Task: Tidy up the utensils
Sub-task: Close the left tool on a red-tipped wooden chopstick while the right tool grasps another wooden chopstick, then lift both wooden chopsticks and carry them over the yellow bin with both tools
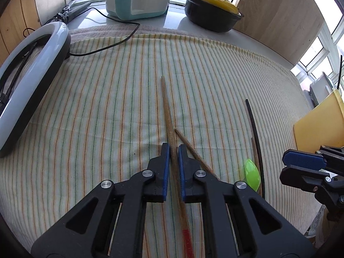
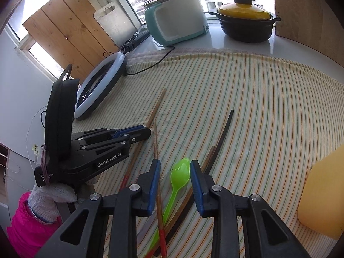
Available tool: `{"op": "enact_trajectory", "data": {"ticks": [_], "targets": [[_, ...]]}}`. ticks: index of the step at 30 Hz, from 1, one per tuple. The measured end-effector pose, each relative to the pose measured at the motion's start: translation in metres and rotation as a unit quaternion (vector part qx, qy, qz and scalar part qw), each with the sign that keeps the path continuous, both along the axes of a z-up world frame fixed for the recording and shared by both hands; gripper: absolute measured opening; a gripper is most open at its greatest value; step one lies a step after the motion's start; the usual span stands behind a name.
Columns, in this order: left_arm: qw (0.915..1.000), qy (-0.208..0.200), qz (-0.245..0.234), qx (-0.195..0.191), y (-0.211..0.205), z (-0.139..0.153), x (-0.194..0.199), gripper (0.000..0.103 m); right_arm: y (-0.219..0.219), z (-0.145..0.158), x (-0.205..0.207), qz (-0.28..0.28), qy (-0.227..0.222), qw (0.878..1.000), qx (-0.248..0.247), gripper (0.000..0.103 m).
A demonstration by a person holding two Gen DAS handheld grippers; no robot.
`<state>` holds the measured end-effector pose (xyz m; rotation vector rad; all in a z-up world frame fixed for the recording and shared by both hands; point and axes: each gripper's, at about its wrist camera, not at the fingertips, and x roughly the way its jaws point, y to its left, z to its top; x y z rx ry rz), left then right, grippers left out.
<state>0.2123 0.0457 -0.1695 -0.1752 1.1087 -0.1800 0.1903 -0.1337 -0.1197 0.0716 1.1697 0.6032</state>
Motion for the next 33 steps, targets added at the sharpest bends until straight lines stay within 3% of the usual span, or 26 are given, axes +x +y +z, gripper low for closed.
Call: {"op": "enact_trajectory", "data": {"ticks": [12,21,24,28,33], "targets": [[1.0000,0.001,0.002,0.008,0.023,0.003,-0.030,0.005,0.041,-0.024,0.016,0.049,0.027,0.998,-0.028,0.023],[0.9991,0.006,-0.013,0.039,0.026,0.008,-0.041,0.006,0.067,-0.042,0.019,0.083,0.033,0.994,-0.069,0.018],[0.9990,0.010,-0.014,0.042,0.022,0.007,-0.034,0.011,0.066,-0.042,0.020,0.079,0.031,0.993,-0.079,0.009],[0.9982,0.004,-0.023,0.055,0.018,0.006,-0.027,0.008,0.063,-0.042,0.021,0.075,0.030,0.994,-0.077,0.004],[0.9996,-0.001,-0.005,0.027,0.029,0.010,-0.029,0.004,0.054,-0.034,0.022,0.056,0.031,0.997,-0.046,0.003]]}}
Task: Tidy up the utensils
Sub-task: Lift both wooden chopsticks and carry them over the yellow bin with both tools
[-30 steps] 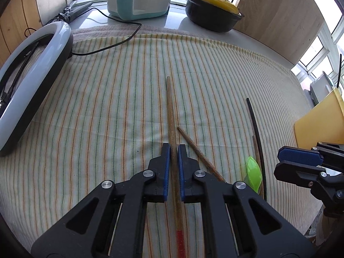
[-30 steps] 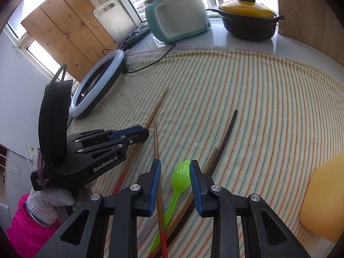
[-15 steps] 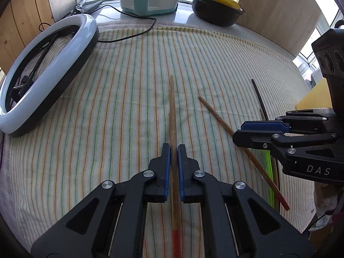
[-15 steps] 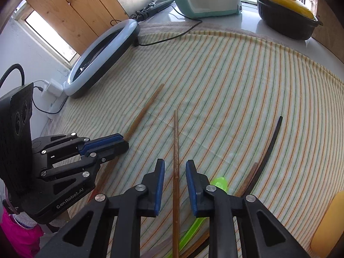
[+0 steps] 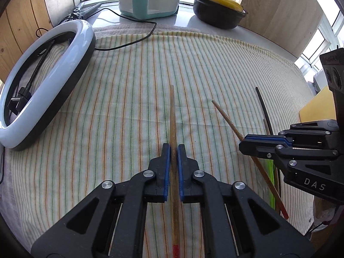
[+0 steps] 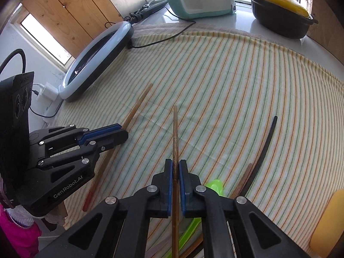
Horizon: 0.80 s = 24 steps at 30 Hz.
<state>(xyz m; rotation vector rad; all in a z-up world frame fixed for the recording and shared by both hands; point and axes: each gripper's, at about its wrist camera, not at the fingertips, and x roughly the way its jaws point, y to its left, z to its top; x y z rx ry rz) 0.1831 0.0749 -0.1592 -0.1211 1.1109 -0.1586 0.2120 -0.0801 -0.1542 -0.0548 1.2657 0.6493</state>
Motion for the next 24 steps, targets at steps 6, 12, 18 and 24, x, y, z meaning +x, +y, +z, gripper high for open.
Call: {"op": "enact_trajectory", "data": {"ticks": [6,12,18,24], "targets": [[0.9992,-0.021,0.006,-0.034,0.004,0.017,-0.009,0.004,-0.015,0.017,-0.002,-0.022,-0.008,0.999,0.033,0.003],[0.9956,-0.060,0.008,-0.072,0.005,0.047,-0.025,0.004,-0.027,0.042,-0.017,-0.028,-0.039,0.997,0.057,0.003],[0.9915,-0.090,0.001,-0.093,0.000,0.068,-0.042,0.004,-0.040,0.065,-0.038,-0.036,-0.077,0.993,0.078,0.003],[0.9880,-0.116,-0.009,-0.101,-0.013,0.084,-0.059,0.004,-0.061,0.081,-0.060,-0.052,-0.110,0.988,0.099,0.003]]}}
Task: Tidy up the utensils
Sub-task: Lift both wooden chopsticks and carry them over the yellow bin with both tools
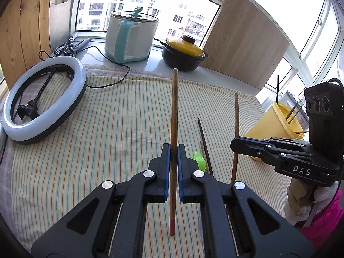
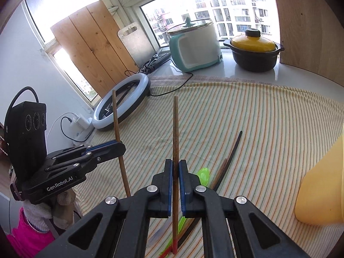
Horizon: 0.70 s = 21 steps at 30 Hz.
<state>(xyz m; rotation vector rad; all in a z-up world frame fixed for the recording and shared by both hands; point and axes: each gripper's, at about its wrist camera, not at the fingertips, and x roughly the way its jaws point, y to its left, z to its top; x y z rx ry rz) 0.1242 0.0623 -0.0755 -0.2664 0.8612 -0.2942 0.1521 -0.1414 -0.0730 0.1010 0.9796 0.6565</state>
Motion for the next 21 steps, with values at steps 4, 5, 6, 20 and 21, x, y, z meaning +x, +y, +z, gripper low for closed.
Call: {"op": "enact_trajectory", "data": {"ticks": [4,5,6,20,21], "targets": [[0.9999,-0.015,-0.007,0.001,-0.009,0.007,-0.009,0.004,-0.015,0.008,-0.010,-0.017,-0.015,1.000,0.013,0.003],[0.9998,-0.018,-0.010,-0.001,-0.011,0.008,-0.011,0.004,-0.019,0.010,-0.012,-0.021,-0.020,0.999,0.015,0.003],[0.9997,-0.022,-0.012,-0.003,-0.014,0.010,-0.013,0.004,-0.022,0.012,-0.015,-0.024,-0.023,0.999,0.017,0.003],[0.9958,-0.074,-0.052,-0.013,-0.049,0.048,-0.032,0.004,-0.058,0.043,-0.053,-0.051,-0.080,0.995,0.044,0.003],[0.9955,-0.077,-0.055,-0.014,-0.051,0.051,-0.032,0.004,-0.063,0.045,-0.055,-0.054,-0.081,0.994,0.048,0.003]]}}
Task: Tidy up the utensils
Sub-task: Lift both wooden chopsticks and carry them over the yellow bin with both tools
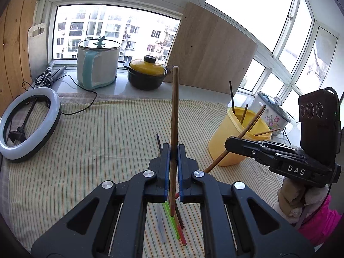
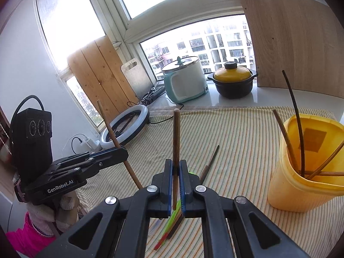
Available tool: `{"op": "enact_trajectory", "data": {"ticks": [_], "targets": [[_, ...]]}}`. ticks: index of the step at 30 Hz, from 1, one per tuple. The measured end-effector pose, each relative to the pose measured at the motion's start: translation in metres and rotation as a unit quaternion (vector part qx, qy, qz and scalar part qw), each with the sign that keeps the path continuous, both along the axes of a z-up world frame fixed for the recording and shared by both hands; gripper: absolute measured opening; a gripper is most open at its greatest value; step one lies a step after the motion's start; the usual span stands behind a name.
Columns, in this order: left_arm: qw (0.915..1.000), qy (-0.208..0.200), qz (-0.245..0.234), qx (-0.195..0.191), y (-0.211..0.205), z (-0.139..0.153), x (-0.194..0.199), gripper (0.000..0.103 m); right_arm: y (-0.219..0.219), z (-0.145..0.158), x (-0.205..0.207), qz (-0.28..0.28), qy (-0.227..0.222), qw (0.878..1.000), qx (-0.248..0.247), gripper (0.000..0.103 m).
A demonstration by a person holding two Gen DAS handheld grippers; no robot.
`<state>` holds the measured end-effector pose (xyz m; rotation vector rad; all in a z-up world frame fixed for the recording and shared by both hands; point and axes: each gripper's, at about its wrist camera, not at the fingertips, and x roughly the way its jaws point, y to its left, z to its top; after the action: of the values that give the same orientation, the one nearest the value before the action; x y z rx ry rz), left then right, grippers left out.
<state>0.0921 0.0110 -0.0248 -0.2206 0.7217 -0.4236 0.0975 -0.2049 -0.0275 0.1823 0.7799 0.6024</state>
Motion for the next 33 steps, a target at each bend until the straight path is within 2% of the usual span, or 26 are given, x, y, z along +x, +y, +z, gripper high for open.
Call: {"op": "enact_trajectory", "data": {"ticks": [16,33], "targets": [[0.9980,-0.038,-0.047,-0.020,-0.051,0.034,0.005,0.004,-0.087,0.038,-0.033,-0.078,-0.034,0.996,0.034,0.003],[0.9919,-0.071,-0.098,-0.038,-0.111,0.069,0.015,0.004,-0.165,0.069,-0.056,-0.151,-0.068,0.984,0.058,0.003]]}}
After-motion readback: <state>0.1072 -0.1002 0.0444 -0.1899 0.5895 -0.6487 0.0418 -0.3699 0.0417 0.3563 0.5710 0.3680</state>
